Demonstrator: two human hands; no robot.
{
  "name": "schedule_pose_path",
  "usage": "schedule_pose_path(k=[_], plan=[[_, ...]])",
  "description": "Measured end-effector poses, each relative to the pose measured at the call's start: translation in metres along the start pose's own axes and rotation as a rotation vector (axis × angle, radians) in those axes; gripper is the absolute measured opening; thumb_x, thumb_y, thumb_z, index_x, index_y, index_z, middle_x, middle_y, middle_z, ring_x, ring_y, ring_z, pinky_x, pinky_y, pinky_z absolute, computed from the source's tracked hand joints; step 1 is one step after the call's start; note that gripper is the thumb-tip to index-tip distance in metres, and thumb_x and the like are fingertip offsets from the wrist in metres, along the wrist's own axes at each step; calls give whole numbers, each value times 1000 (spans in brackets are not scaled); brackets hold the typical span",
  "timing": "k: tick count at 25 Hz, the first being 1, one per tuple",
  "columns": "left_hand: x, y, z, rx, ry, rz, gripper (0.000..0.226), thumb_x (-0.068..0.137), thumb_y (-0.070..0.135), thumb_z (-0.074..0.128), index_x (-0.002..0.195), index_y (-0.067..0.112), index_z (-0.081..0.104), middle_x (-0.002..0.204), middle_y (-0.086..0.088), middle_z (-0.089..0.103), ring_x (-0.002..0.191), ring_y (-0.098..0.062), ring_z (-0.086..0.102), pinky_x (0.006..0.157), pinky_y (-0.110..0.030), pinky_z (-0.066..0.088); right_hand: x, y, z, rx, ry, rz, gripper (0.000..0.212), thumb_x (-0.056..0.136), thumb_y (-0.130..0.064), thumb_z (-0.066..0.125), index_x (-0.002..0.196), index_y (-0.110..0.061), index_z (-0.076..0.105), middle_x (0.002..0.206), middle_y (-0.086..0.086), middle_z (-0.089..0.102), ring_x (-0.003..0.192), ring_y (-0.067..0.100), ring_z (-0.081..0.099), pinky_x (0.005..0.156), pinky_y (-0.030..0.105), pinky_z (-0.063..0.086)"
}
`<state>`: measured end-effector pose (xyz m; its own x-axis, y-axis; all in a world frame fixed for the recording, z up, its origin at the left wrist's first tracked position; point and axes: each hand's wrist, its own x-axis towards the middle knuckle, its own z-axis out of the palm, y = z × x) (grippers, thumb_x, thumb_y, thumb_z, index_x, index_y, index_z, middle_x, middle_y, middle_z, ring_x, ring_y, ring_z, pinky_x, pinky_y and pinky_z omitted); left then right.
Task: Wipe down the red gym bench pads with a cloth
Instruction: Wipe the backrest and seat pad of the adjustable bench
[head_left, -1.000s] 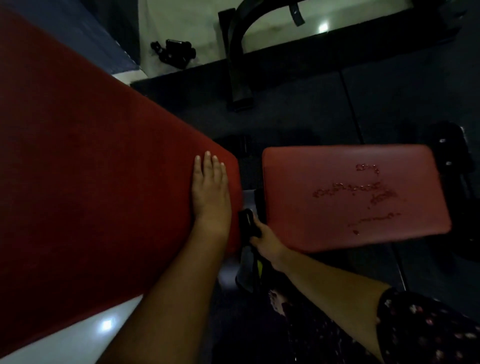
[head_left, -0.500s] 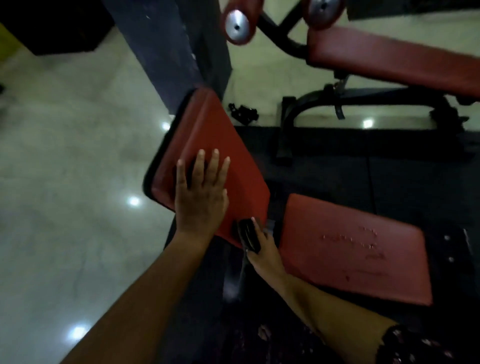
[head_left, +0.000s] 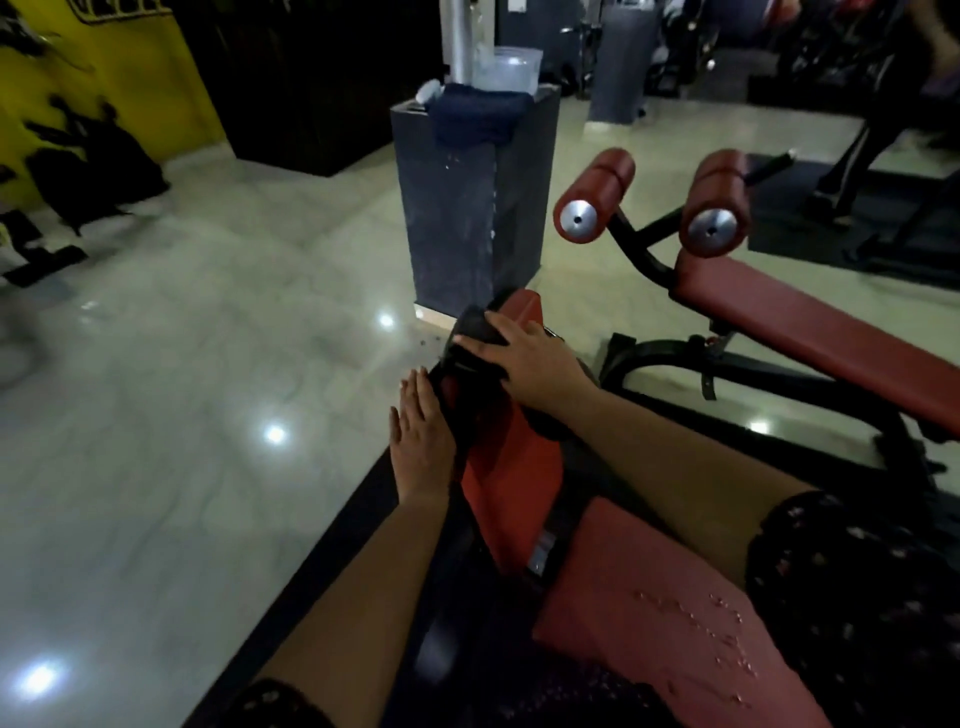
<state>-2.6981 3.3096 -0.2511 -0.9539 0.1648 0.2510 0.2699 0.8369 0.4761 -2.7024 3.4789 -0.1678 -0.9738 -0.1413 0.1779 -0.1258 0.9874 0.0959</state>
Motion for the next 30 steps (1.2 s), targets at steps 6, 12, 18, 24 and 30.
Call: schedule_pose_path(k=[6, 12, 18, 24, 30], plan=[[-1, -3, -7, 97, -92, -16, 68, 103, 21, 34, 153, 9, -11, 164, -6, -3, 151, -17, -2, 123, -38, 5, -7, -10, 2, -2, -35, -170, 64, 94, -25, 49, 146, -51, 23, 158, 5, 19, 121, 37, 42, 84, 47, 52], [9, -1, -14, 137, -106, 6, 68, 104, 29, 39, 155, 9, -1, 164, -8, 1, 151, -19, -2, 122, -38, 2, 17, -6, -5, 9, -71, -3, 61, 95, -27, 46, 147, -50, 22, 156, 7, 19, 120, 38, 42, 87, 48, 50], [32, 11, -39, 220, -166, 119, 79, 93, 58, 43, 155, 17, 17, 164, -5, 7, 150, -20, 9, 122, -41, 0, 39, 60, 3, 13, -85, 13, 62, 94, -26, 48, 147, -49, 23, 154, 8, 21, 123, 39, 41, 93, 50, 48], [48, 45, -30, 442, -240, 138, 80, 91, 55, 42, 156, 21, 9, 164, 2, -7, 150, -21, 7, 121, -50, 6, 32, 48, 26, 17, 27, -130, 68, 93, -26, 51, 150, -42, 17, 155, 15, 17, 123, 43, 39, 87, 50, 51], [65, 65, -13, 482, -197, 162, 72, 93, 51, 41, 155, 24, 16, 161, 0, 20, 146, -22, 22, 121, -49, 8, 81, 127, 33, 176, -76, 186, 71, 91, -21, 53, 150, -42, 20, 148, 12, 28, 113, 41, 48, 85, 45, 48]])
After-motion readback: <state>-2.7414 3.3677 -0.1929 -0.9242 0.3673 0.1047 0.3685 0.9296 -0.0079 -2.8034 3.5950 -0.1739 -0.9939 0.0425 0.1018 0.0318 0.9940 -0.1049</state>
